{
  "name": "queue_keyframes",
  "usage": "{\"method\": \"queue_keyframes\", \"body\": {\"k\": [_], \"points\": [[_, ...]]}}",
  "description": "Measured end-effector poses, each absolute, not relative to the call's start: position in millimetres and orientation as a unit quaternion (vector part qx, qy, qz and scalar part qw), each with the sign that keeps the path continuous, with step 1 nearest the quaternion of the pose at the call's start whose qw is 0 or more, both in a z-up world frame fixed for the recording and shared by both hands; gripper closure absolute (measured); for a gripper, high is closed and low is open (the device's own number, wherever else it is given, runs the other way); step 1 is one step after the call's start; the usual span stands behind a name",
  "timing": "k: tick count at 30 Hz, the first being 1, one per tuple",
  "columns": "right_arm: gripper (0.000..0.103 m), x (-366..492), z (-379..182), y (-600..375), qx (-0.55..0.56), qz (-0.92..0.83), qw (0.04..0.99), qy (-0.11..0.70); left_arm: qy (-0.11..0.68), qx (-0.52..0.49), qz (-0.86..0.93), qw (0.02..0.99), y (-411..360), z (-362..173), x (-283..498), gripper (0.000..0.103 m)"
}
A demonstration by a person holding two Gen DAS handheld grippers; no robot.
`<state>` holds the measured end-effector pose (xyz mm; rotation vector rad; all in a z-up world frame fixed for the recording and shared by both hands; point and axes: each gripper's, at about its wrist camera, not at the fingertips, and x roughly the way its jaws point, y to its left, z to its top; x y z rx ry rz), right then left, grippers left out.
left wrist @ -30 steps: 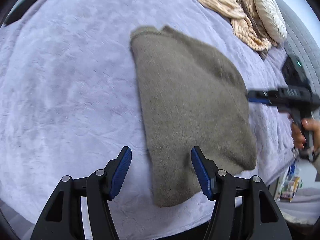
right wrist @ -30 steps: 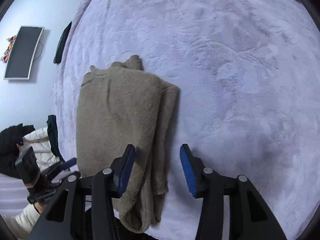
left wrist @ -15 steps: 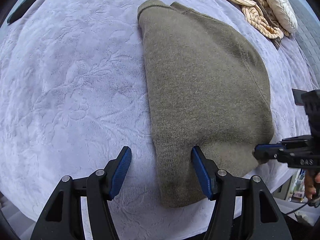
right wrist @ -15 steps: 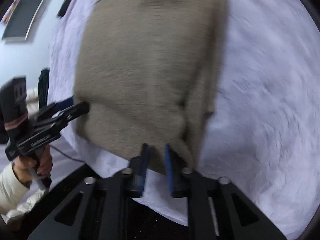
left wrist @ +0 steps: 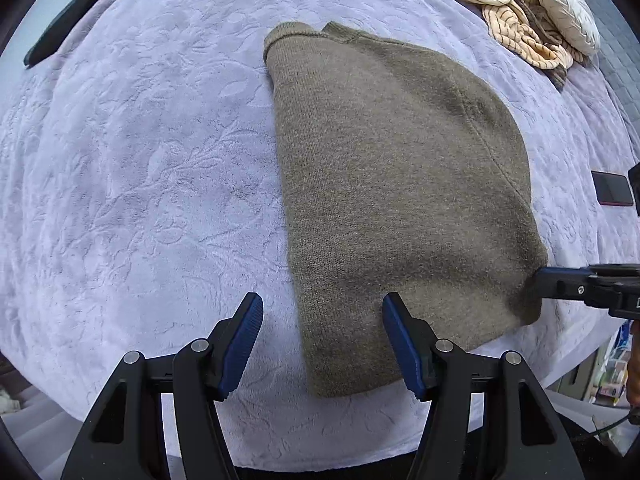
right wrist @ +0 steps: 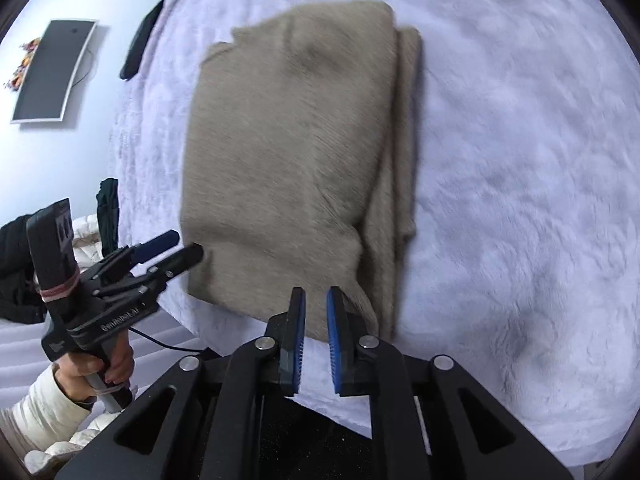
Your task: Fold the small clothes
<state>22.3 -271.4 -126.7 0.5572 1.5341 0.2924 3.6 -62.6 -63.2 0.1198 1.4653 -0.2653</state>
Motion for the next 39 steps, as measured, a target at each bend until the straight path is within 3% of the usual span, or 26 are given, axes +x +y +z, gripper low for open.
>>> {"method": "queue_keyframes", "body": {"k": [2, 5, 8, 14, 18, 23, 28, 39], "points": [[0.068, 30.7, -127.9, -268.8, 0.232, 0.126, 0.683, 0.681, 0.665, 0.057, -0.117, 0.736, -66.8, -60.5, 2.0, 0.040], [0.066, 41.0, -140.5, -267.3, 0.229, 0.113, 0.680, 0.688, 0.663, 0.063, -0.109, 0.738, -73.9, -55.5, -0.3, 0.039], [0.066, 41.2, -147.7, -269.6, 0.242, 0.104, 0.670, 0.694, 0.659, 0.060, -0.101, 0.743, -79.6, -49.2, -2.1, 0.016], [0.066, 35.5, -140.2, -280.4, 0.242, 0.108, 0.670, 0.693, 0.659, 0.059, -0.092, 0.744, -89.3, -40.0, -2.3, 0.016], [0.049, 30.5, -134.1, -295.1, 0.229, 0.077, 0.680, 0.692, 0.660, 0.075, -0.076, 0.744, -97.6, -37.3, -3.0, 0.016], [0.048, 23.7, -127.7, -316.5, 0.243, 0.045, 0.684, 0.687, 0.660, 0.091, -0.064, 0.743, -106.8, -33.7, -5.1, 0.016], [0.034, 19.6, -109.2, -317.7, 0.240, 0.038, 0.700, 0.671, 0.648, 0.102, -0.065, 0.752, -112.5, -24.8, -4.5, 0.016], [0.023, 11.8, -79.0, -278.4, 0.198, 0.009, 0.728, 0.656, 0.637, 0.108, -0.066, 0.761, -101.2, -18.0, -6.7, 0.016]]}}
